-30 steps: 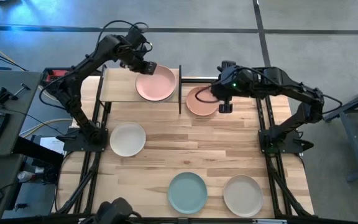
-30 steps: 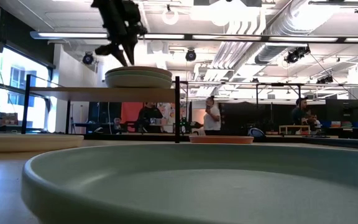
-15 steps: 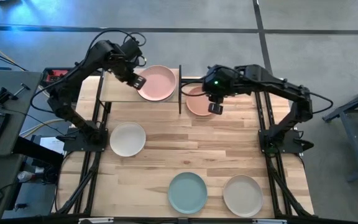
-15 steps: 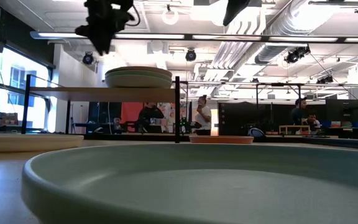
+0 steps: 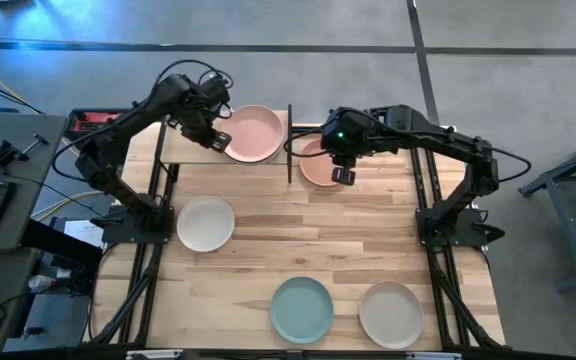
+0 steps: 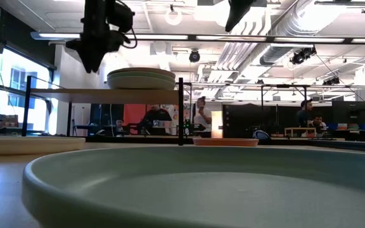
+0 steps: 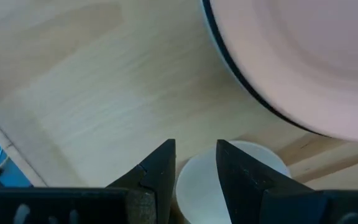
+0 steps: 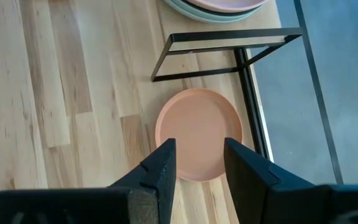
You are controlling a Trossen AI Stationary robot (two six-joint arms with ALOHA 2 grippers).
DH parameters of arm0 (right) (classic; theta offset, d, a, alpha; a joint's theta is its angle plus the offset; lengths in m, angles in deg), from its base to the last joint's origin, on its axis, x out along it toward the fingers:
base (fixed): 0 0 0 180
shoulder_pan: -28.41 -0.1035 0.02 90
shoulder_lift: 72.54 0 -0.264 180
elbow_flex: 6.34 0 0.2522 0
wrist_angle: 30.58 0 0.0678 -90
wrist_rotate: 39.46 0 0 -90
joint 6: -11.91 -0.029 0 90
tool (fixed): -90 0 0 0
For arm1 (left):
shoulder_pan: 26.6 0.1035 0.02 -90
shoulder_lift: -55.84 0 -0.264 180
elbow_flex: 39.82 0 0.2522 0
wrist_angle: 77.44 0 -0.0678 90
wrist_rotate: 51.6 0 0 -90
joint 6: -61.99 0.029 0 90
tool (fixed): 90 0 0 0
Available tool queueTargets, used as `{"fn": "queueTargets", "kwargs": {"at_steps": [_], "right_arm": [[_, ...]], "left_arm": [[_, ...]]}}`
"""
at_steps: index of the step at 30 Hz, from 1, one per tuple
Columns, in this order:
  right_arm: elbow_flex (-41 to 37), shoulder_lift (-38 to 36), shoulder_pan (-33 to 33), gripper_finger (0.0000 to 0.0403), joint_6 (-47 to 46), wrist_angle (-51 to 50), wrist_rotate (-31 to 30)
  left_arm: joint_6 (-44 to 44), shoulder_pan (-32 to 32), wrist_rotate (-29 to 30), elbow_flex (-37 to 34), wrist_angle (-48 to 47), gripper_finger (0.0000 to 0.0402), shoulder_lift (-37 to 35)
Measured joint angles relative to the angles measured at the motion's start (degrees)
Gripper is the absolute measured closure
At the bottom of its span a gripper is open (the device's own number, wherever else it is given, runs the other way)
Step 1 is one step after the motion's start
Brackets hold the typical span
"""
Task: Place and stack plates onto a shelf
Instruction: Stack the light orange plate on top of the black plate on the shelf
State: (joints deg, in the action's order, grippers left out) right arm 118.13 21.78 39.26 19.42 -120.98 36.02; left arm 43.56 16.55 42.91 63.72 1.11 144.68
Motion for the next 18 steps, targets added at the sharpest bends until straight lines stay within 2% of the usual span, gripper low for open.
{"fn": "queueTargets", "kwargs": {"at_steps": [4,18], "right_arm": [[0.0,0.0,0.0,0.0293,0.01,-0.14,0.0],[0.0,-0.01,0.0,0.0293,0.28,-0.33,-0.03]], "left_arm": [[-0.63,-0.2,-2.64,-2.38,4.03,0.0296,0.02],[-1.01,-0.23,-4.1,-3.2,9.06,0.0296,0.66]]}}
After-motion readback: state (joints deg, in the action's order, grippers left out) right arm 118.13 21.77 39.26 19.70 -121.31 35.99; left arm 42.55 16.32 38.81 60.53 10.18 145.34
